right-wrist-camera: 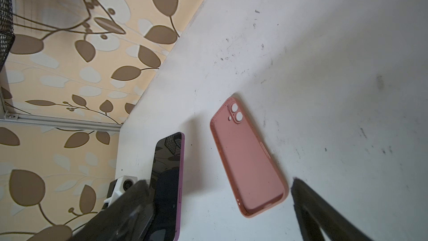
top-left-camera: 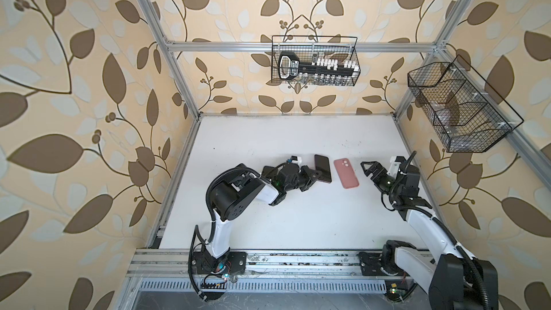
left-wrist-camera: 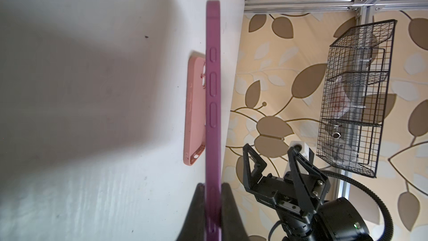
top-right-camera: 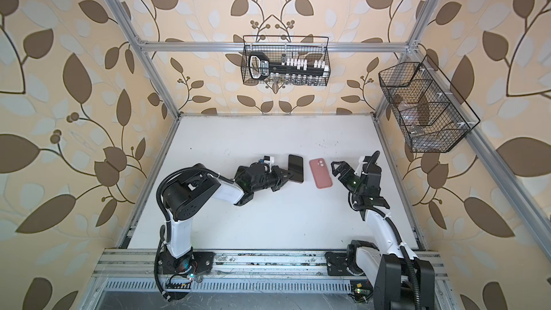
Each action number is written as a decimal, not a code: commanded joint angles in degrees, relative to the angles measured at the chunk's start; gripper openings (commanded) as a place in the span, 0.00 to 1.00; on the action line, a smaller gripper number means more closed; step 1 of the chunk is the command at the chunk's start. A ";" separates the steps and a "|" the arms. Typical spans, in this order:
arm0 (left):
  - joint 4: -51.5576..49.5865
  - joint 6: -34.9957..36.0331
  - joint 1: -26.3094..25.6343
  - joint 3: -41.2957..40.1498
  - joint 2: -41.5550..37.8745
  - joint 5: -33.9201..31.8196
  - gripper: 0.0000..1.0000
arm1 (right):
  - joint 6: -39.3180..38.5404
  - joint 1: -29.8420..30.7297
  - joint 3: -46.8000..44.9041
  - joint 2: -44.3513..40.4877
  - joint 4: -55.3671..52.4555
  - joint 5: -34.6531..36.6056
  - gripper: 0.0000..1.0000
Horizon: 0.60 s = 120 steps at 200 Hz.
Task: Take the phone out of the phone case
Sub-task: Place the phone at the center of the table.
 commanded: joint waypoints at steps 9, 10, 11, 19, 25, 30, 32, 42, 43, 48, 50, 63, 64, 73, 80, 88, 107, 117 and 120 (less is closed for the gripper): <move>7.67 0.01 -0.59 -0.05 0.48 -0.99 0.00 | 0.19 -0.35 -0.99 0.02 0.50 -0.76 0.97; 7.68 0.01 -0.59 -0.05 0.50 -0.95 0.00 | 0.19 -0.34 -0.96 0.02 0.50 -0.76 0.97; 7.69 0.01 -0.59 -0.05 0.56 -0.97 0.00 | 0.19 -0.33 -0.95 0.01 0.54 -0.76 0.97; 7.70 -0.17 -0.59 -0.03 0.91 -0.99 0.00 | 0.19 -0.33 -1.02 0.05 0.57 -0.76 0.97; 7.78 -0.26 -0.67 -0.05 1.09 -1.03 0.00 | 0.27 -0.40 -1.11 0.03 0.64 -0.69 0.97; 7.79 -0.26 -0.68 -0.05 1.27 -1.16 0.00 | 0.24 -0.46 -1.11 0.03 0.59 -0.67 0.97; 7.79 -0.24 -0.68 -0.05 1.35 -1.17 0.00 | 0.27 -0.43 -1.11 0.01 0.65 -0.74 0.97; 7.62 -0.26 -0.72 0.02 1.63 -1.17 0.00 | 0.24 -0.44 -1.07 0.02 0.71 -0.76 0.97; 7.62 -0.26 -0.74 0.03 1.69 -1.17 0.00 | 0.35 -0.43 -1.09 0.01 0.69 -0.76 0.97; 7.46 -0.18 -0.76 0.10 1.96 -1.17 0.00 | 0.28 -0.44 -1.06 0.03 0.67 -0.77 0.97; 7.44 -0.26 -0.76 0.12 2.05 -1.12 0.00 | 0.26 -0.42 -1.10 0.06 0.69 -0.76 0.97; 7.52 -0.35 -0.83 0.28 2.57 -1.12 0.00 | 0.27 -0.52 -1.05 0.01 0.67 -0.76 0.97; 7.52 -0.35 -0.84 0.29 2.61 -1.14 0.00 | 0.27 -0.51 -1.08 0.05 0.67 -0.76 0.97; 7.52 -0.41 -0.94 0.37 2.93 -1.25 0.00 | 0.29 -0.50 -1.11 0.07 0.72 -0.84 0.97; 7.52 -0.31 -0.98 0.39 3.14 -1.25 0.00 | 0.24 -0.57 -1.13 0.02 0.75 -0.85 0.97; 7.52 -0.34 -1.14 0.39 3.38 -1.41 0.00 | 0.28 -0.59 -1.28 0.01 0.76 -0.86 0.97; 7.54 -0.43 -1.20 0.39 3.85 -1.60 0.00 | 0.23 -0.68 -1.46 -0.07 0.85 -0.93 0.97; 7.53 -0.39 -1.29 0.30 4.02 -1.78 0.00 | 0.27 -0.78 -1.48 -0.08 0.86 -1.02 0.97; 7.52 -0.43 -1.29 0.30 4.04 -1.83 0.00 | 0.30 -0.77 -1.48 0.00 0.85 -1.02 0.97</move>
